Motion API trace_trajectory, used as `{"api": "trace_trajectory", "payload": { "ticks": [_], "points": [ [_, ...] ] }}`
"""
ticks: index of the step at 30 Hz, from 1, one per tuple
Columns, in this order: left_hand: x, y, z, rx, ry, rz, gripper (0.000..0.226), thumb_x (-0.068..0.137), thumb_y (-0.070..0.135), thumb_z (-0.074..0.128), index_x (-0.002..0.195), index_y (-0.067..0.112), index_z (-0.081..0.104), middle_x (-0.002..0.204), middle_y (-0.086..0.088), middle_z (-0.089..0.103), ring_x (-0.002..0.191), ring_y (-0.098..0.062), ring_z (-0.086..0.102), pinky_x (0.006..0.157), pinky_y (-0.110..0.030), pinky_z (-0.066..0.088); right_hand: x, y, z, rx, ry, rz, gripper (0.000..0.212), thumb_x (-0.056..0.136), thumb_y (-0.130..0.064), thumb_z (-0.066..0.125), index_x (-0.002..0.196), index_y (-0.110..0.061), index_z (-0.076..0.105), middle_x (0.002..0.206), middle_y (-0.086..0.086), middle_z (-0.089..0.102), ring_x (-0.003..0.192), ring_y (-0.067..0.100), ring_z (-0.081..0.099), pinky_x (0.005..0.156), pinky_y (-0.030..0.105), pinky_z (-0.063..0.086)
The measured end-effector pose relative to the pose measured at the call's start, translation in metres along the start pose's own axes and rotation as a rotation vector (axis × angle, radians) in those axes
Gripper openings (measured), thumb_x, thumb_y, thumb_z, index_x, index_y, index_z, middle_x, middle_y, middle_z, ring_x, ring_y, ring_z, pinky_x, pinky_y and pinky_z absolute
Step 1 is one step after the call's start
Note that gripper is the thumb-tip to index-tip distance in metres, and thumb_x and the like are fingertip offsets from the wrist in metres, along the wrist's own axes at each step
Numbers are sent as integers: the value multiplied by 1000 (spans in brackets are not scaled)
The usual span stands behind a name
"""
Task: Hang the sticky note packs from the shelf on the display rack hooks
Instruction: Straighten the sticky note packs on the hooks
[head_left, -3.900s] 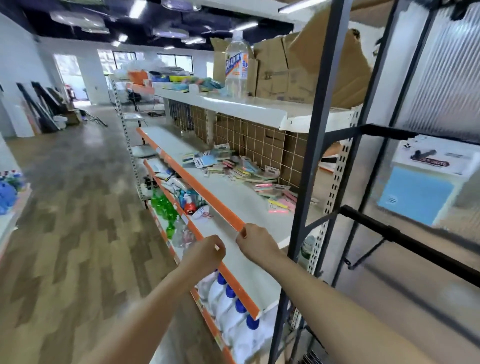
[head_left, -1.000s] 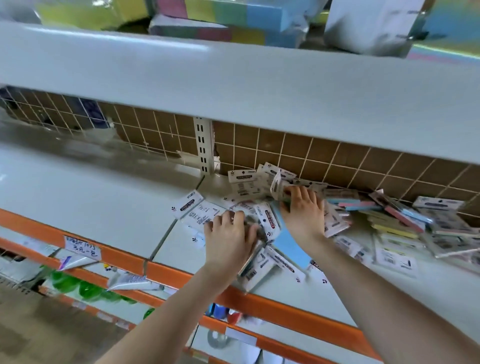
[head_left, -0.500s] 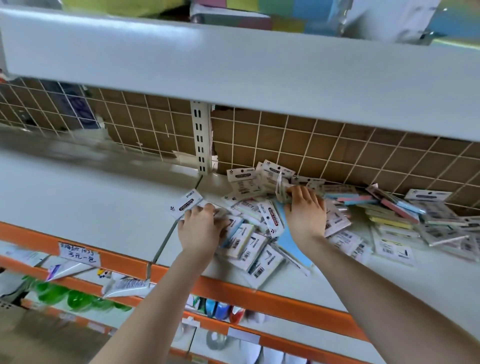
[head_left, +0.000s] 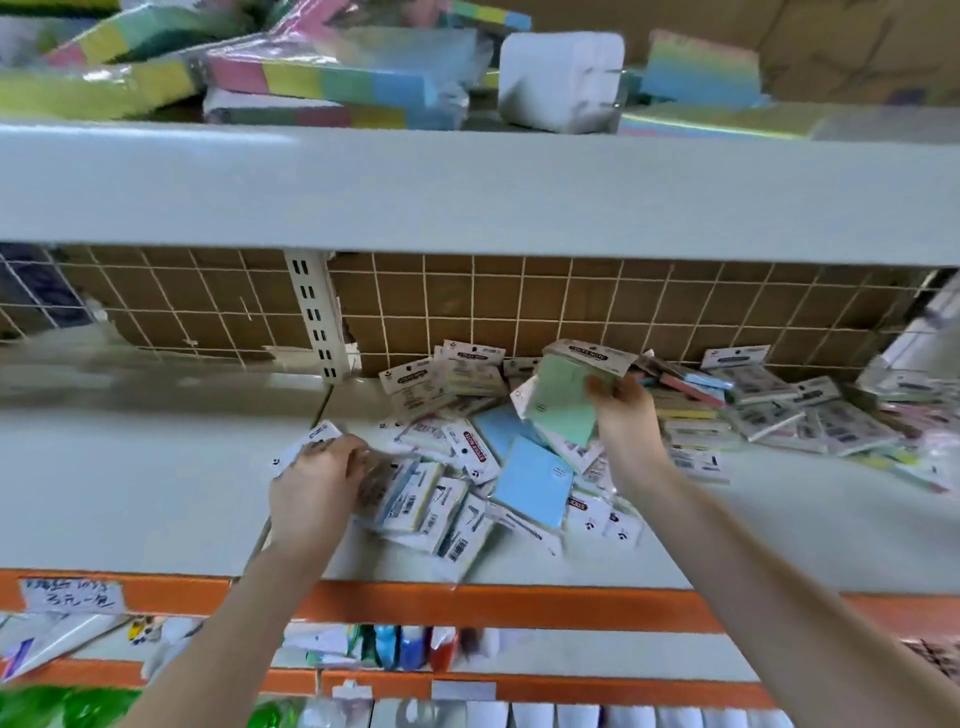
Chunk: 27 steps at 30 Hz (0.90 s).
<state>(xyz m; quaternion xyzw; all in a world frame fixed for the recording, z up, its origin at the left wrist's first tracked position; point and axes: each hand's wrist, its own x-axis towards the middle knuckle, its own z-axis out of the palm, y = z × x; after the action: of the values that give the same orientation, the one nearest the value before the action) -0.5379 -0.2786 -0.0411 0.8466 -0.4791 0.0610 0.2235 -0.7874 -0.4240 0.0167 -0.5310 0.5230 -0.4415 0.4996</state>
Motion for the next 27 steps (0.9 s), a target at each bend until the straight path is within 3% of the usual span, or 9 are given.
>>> {"api": "trace_trajectory", "payload": {
  "ticks": [1,3,5,7,11,15,19,23,27],
  "points": [
    [2,1,4,-1,-55,-41,21,93,33,55,106,18,65,98,-12,67,94,-33,60,73,-40,47,-2,0,-7,48,-6,53,22,94,-16,50,108,0,55,102,36,56,76,22,46,68,35,36],
    [2,3,11,39,-185,-105,39,93,49,50,119,20,56,115,-12,62,114,-33,51,90,-45,42,-6,-1,-19,100,-22,112,26,94,-16,51,115,-3,58,99,38,53,79,26,47,66,35,36],
    [0,5,15,21,-221,-144,45,90,55,49,119,22,55,117,-12,62,115,-35,51,95,-46,42,-12,-3,-30,95,-36,129,25,95,-16,50,115,-6,60,89,23,61,75,27,54,56,27,38],
    [2,5,14,-26,-226,-155,41,90,53,52,115,21,56,111,-12,66,108,-34,57,91,-45,46,-14,-3,-38,97,-42,122,24,95,-14,49,114,-6,60,96,20,66,76,26,57,51,26,39],
    [-4,19,4,-111,-248,-114,33,91,49,53,103,19,60,98,-10,70,91,-31,64,78,-37,52,-22,-4,-45,87,-82,136,26,94,-17,49,116,-6,58,112,25,63,84,28,56,63,35,39],
    [-29,42,-1,-38,-124,-13,29,97,45,44,105,23,61,94,-5,70,86,-28,64,62,-29,41,-31,-5,-46,139,-135,171,18,97,-18,49,110,-14,60,97,11,68,84,25,62,64,36,45],
    [-51,70,-9,65,9,52,34,100,38,37,101,12,58,81,-12,68,74,-34,64,57,-34,40,-44,-5,-51,197,-187,200,10,97,-18,51,94,-16,61,88,7,70,80,22,66,71,40,51],
    [-61,96,-26,119,109,132,23,97,19,51,87,0,59,61,-22,62,53,-37,61,48,-33,35,-54,2,-62,238,-238,220,13,98,-19,51,104,-11,59,91,11,70,81,23,67,73,39,51],
    [-55,112,-35,-156,126,-7,40,103,25,32,82,4,58,64,-14,56,60,-31,55,50,-34,37,-62,7,-80,293,-236,268,10,99,-20,51,101,-12,57,87,11,69,82,26,67,73,39,48]
  ]
}}
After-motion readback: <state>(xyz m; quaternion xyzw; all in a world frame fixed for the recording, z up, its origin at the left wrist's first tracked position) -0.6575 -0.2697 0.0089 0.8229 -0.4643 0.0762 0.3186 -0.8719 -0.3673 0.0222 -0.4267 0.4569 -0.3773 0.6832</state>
